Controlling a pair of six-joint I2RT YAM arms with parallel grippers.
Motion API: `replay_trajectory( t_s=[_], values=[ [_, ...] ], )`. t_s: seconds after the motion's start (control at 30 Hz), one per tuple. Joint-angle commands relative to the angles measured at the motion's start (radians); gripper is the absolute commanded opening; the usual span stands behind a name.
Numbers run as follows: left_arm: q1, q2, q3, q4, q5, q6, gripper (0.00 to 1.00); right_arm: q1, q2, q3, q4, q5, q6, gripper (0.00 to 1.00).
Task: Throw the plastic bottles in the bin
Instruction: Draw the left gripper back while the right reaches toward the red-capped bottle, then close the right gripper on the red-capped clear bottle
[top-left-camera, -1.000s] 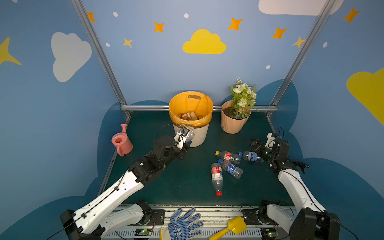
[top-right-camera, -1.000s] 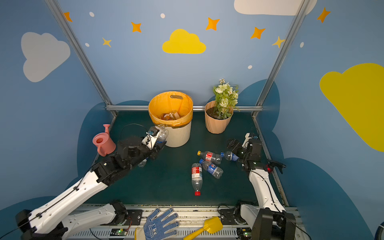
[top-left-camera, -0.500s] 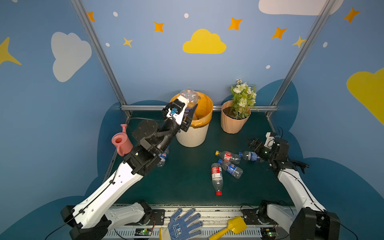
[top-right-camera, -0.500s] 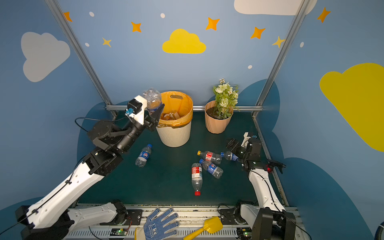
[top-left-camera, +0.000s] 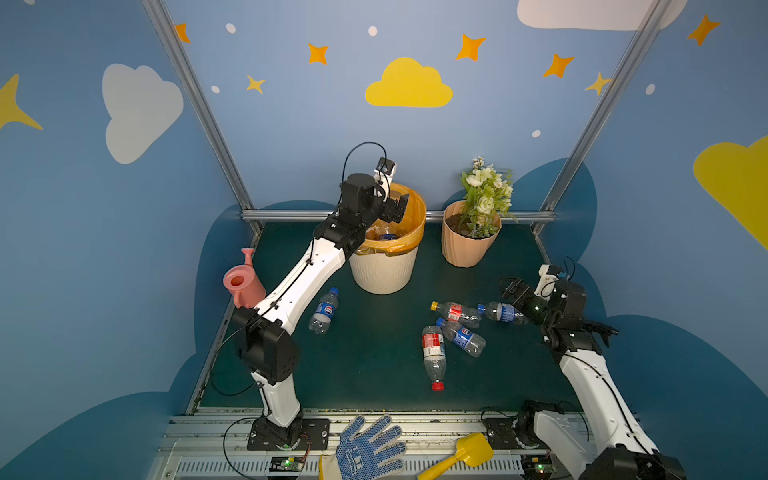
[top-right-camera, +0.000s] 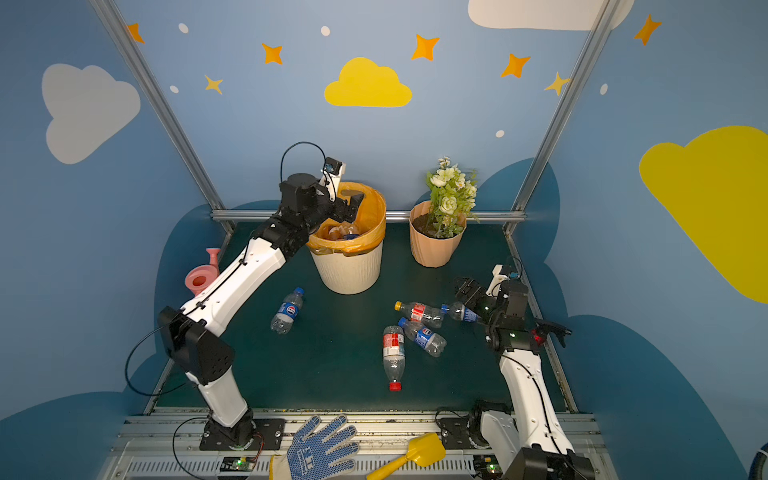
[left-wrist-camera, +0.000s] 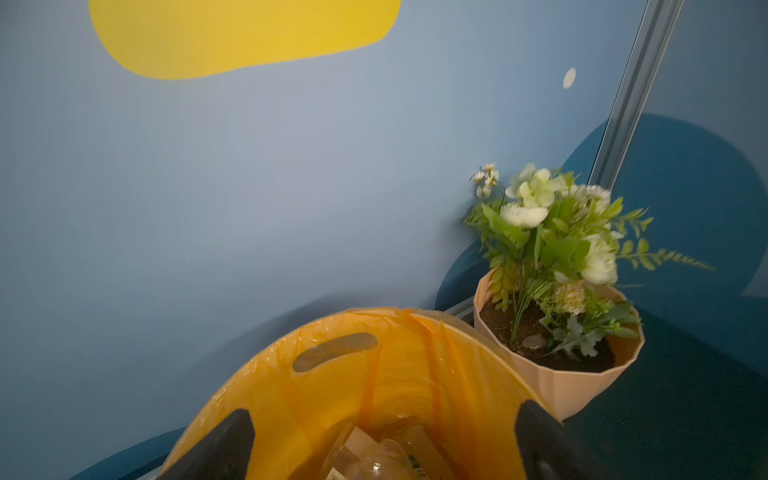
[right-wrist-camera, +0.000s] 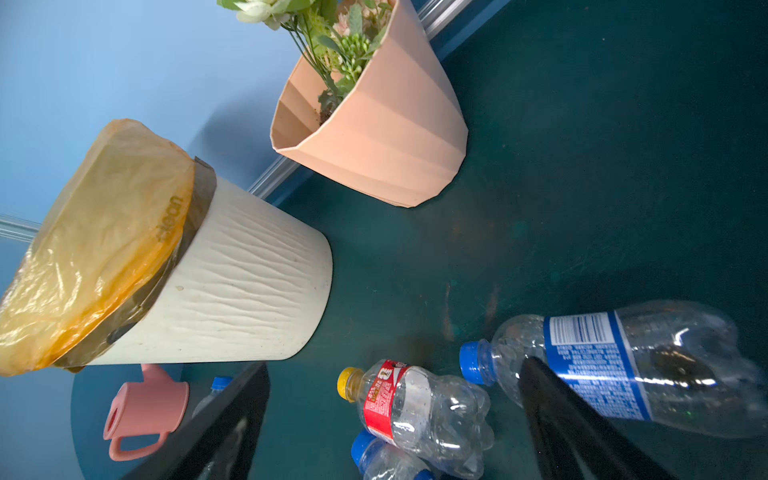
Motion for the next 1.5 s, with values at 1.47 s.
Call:
replay_trajectory(
  t_s=[1.47],
  values=[
    [0.22,-0.893,-1.172,-0.043,-0.397,-0.573,1.0,0.326,0.258,0.209,-0.35,0.013,-0.109,0.88]
  ],
)
